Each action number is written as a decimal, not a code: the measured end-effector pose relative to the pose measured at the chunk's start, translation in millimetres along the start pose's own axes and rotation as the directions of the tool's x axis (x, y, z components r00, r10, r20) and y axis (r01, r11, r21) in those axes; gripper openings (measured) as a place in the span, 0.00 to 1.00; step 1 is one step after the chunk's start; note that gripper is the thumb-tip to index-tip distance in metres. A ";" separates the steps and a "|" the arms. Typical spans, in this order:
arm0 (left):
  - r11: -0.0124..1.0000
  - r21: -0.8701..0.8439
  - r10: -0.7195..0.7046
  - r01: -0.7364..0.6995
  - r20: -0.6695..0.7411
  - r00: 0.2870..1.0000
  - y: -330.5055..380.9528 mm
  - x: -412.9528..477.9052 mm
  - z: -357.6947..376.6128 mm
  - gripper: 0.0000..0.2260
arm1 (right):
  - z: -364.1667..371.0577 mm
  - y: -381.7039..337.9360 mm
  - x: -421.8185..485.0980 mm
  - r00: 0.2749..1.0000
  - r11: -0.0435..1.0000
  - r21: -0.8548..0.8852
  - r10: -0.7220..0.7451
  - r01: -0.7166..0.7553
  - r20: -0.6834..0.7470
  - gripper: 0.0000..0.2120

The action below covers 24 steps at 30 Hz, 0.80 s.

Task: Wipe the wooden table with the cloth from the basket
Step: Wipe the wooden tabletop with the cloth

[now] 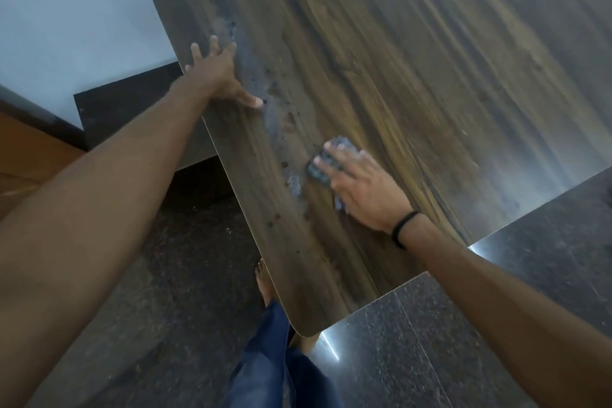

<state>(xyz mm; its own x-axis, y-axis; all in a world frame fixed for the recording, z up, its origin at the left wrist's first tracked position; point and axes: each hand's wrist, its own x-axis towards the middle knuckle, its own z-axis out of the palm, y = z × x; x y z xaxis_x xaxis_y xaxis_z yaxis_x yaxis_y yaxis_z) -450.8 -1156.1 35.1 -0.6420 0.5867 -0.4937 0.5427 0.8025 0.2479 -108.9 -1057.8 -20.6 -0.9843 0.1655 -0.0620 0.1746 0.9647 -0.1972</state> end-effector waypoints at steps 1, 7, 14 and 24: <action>1.000 0.007 -0.008 0.008 0.031 0.999 -5.6 4.6 -2.3 0.61 | -6.3 -0.2 14.5 0.982 0.981 0.066 0.186 -0.183 -0.039 0.25; 1.000 -0.005 0.000 0.001 0.083 0.997 -18.3 18.3 3.2 0.63 | 1.5 -8.0 25.9 0.963 0.961 -0.054 -0.268 0.270 0.040 0.26; 0.999 0.054 0.002 -0.007 0.088 0.996 -12.7 18.0 0.9 0.63 | 4.4 -14.6 62.0 0.978 0.977 -0.048 -0.208 0.207 -0.004 0.25; 0.998 0.049 -0.032 0.027 0.102 0.994 -27.4 37.1 -17.1 0.65 | -13.7 13.4 115.6 0.976 0.975 -0.032 -0.218 0.218 0.008 0.25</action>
<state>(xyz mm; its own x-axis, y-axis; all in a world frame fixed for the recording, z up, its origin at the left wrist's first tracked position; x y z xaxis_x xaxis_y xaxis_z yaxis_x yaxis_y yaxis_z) -498.8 -1154.4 24.3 -0.6004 0.5466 -0.5837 0.5513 0.8117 0.1930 -220.7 -1022.9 -17.0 -0.9984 -0.0502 -0.0258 -0.0450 0.9835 -0.1750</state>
